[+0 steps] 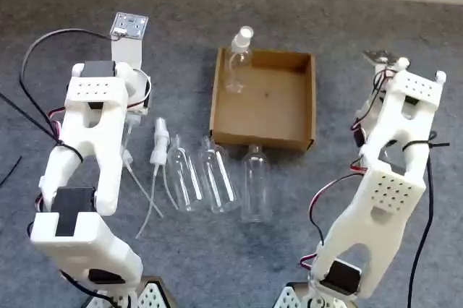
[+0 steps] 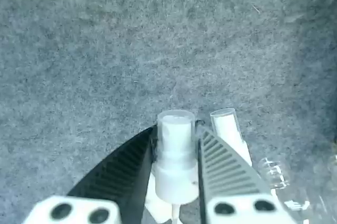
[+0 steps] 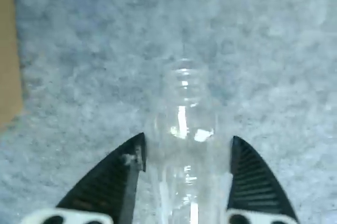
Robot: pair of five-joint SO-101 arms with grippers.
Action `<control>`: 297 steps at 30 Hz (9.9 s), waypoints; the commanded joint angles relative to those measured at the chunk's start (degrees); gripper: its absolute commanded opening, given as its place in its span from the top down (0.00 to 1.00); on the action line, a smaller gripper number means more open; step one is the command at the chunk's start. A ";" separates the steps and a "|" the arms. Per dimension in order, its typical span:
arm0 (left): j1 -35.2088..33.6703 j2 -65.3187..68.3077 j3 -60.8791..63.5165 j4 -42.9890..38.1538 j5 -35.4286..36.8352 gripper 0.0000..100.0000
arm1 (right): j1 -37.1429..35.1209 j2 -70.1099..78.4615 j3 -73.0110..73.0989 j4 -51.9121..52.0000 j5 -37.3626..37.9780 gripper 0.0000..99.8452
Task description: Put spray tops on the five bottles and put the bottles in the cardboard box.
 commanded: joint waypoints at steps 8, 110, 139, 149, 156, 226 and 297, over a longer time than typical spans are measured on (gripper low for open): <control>0.57 -3.38 -2.42 0.62 0.35 0.97 | -1.01 -0.84 -2.15 -0.75 0.35 0.76; 15.52 -48.48 -17.01 29.98 -1.85 0.97 | -36.53 -74.24 51.74 -32.66 -30.33 1.00; 34.95 -52.79 -3.91 -15.03 10.55 0.99 | -54.81 -127.52 114.33 -59.82 -27.25 1.00; 38.29 -52.35 -0.40 -16.18 13.27 0.99 | -54.73 -135.87 119.25 -59.74 -27.52 1.00; 38.55 -52.44 5.14 -19.87 13.36 0.99 | -54.73 -138.77 119.43 -59.74 -27.52 1.00; 42.07 -58.42 23.78 -19.52 13.36 0.97 | -49.63 -138.68 119.25 -59.74 -31.21 1.00; 26.68 -89.01 57.63 -11.96 0.70 0.78 | -51.74 -68.35 60.00 -48.84 -39.30 1.00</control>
